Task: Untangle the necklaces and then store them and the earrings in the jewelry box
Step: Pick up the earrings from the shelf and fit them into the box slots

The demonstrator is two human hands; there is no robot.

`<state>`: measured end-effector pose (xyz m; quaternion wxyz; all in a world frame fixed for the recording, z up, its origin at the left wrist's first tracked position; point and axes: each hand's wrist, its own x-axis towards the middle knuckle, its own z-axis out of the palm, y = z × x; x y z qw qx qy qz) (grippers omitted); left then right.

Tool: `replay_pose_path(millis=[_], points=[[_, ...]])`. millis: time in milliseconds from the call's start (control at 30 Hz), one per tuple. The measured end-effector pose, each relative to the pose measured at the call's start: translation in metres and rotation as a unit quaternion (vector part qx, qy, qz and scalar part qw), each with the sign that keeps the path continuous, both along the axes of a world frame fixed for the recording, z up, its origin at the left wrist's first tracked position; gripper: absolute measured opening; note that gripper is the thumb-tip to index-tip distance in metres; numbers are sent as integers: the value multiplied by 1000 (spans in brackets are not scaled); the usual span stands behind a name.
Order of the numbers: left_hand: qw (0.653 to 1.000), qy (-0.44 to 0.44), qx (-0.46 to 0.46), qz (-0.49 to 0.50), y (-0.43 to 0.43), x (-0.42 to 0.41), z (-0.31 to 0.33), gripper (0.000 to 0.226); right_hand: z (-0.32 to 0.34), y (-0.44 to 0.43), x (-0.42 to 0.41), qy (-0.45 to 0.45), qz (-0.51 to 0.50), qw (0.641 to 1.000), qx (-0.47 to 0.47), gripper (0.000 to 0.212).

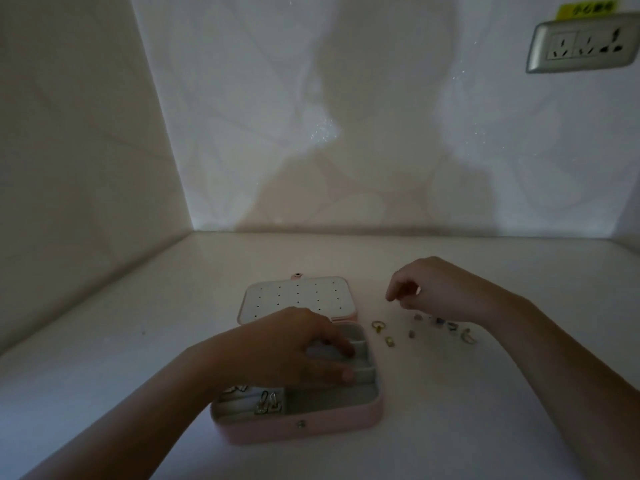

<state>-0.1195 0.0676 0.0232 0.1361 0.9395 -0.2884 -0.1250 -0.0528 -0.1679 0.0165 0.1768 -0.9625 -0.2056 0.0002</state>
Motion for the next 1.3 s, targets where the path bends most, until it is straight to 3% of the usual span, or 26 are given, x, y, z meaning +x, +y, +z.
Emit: replay_pose_path(millis=[100, 233, 367, 467, 633, 733, 967, 1100, 1200, 1300], points=[[1000, 6, -4, 3, -5, 1, -1, 40, 6, -14, 4, 2, -63, 997, -36, 32], [999, 8, -32, -3, -12, 3, -2, 36, 10, -31, 6, 97, -116, 985, -80, 40], [998, -1, -55, -1, -15, 4, -4, 31, 17, -40, 2, 178, -140, 974, -8, 30], [998, 3, -57, -2, -15, 4, -4, 31, 23, -47, -3, 217, -154, 964, -11, 14], [998, 9, -58, -4, -18, 5, -7, 37, 29, -48, -12, 272, -147, 950, -36, 34], [998, 8, -57, -7, -24, 5, -7, 40, 25, -42, -12, 269, -146, 951, -47, 35], [997, 23, -71, 5, -25, 7, -6, 36, 20, -36, -9, 234, -139, 961, -48, 13], [990, 9, -139, 34, -21, 7, -2, 21, 26, -37, -11, 121, -137, 979, -88, 15], [967, 1, -242, 75, -15, 8, 3, 14, 29, -33, -11, 30, -80, 996, 32, 16], [944, -8, -310, 109, -7, 8, 8, 15, 26, -11, -19, 45, 40, 973, 224, 16]])
